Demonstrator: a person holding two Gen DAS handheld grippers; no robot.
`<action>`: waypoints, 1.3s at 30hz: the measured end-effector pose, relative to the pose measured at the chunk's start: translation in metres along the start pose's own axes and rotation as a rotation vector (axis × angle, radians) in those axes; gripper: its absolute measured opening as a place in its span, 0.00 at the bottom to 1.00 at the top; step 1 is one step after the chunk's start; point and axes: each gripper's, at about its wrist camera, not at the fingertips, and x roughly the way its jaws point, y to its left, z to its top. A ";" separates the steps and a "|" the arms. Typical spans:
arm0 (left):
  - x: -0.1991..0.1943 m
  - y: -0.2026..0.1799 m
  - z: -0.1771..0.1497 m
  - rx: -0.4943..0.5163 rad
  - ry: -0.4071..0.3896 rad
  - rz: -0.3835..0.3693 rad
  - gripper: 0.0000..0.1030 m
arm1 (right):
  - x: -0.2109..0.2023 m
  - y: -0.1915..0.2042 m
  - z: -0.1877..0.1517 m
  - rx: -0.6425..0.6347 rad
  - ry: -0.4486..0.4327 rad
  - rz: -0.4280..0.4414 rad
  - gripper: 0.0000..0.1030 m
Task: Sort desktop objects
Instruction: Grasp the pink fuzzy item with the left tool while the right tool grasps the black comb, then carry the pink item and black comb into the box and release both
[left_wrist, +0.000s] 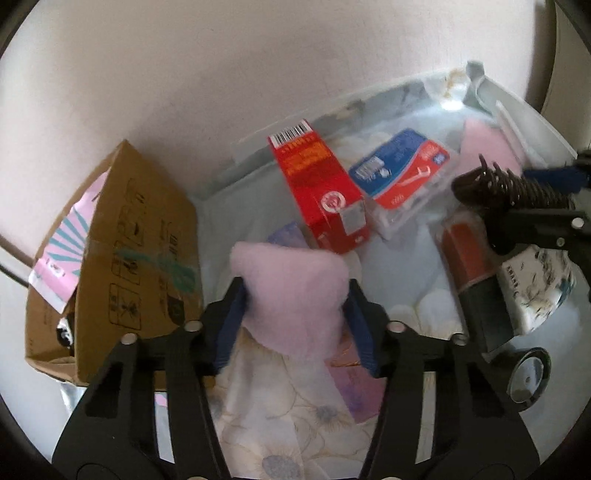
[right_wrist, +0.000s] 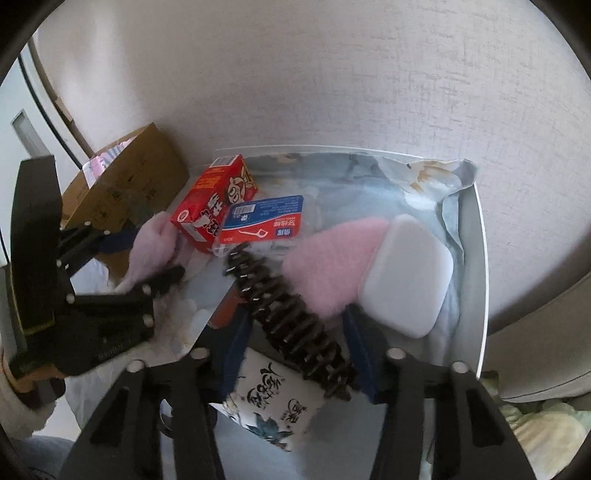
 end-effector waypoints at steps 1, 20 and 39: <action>-0.002 0.003 0.000 -0.009 -0.012 -0.010 0.40 | -0.001 0.002 -0.001 -0.009 -0.004 -0.008 0.38; -0.069 0.024 0.018 -0.004 -0.136 -0.073 0.26 | -0.053 0.010 0.010 0.073 -0.109 0.012 0.24; -0.154 0.167 0.025 -0.162 -0.214 -0.105 0.26 | -0.119 0.122 0.100 -0.035 -0.209 0.014 0.24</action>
